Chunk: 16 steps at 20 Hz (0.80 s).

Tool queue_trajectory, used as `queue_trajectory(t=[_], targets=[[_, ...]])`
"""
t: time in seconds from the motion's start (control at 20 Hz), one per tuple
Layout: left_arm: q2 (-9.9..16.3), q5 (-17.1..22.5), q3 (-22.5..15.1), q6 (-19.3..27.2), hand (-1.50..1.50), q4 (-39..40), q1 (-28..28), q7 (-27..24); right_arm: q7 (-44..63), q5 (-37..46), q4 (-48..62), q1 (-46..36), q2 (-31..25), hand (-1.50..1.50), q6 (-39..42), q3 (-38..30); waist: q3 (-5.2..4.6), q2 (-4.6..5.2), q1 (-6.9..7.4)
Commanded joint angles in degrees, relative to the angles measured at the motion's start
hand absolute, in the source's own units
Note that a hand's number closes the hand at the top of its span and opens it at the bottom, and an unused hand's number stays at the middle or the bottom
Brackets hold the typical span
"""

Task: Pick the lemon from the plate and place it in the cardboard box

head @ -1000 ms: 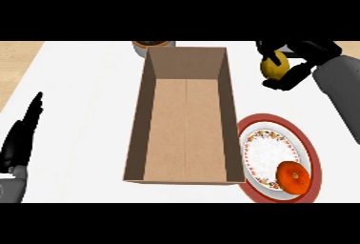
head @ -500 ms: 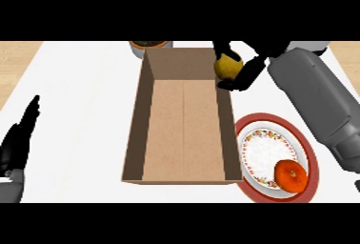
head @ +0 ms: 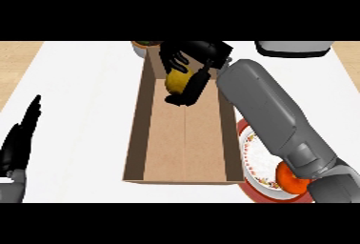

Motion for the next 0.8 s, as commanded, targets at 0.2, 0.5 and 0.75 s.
queue_trajectory(t=[0.2,0.5,0.75], targets=[[0.12,-0.26,0.65,-1.93,0.00,0.15,-1.38,0.34,6.60,2.04,4.18,-0.44,7.92,1.50,-9.87,6.95,-0.01,0.40,1.58],[-2.07,-1.99,-1.16,-0.94,0.00,-0.47,-2.19,1.01,12.30,-4.82,11.83,-2.81,8.05,-1.50,-8.02,7.70,-0.02,0.75,3.06],[-3.26,-3.64,-1.86,-0.24,0.00,1.99,-5.49,0.63,10.11,-10.23,13.47,-1.62,8.08,-1.50,-10.08,13.17,-0.02,0.98,3.48]])
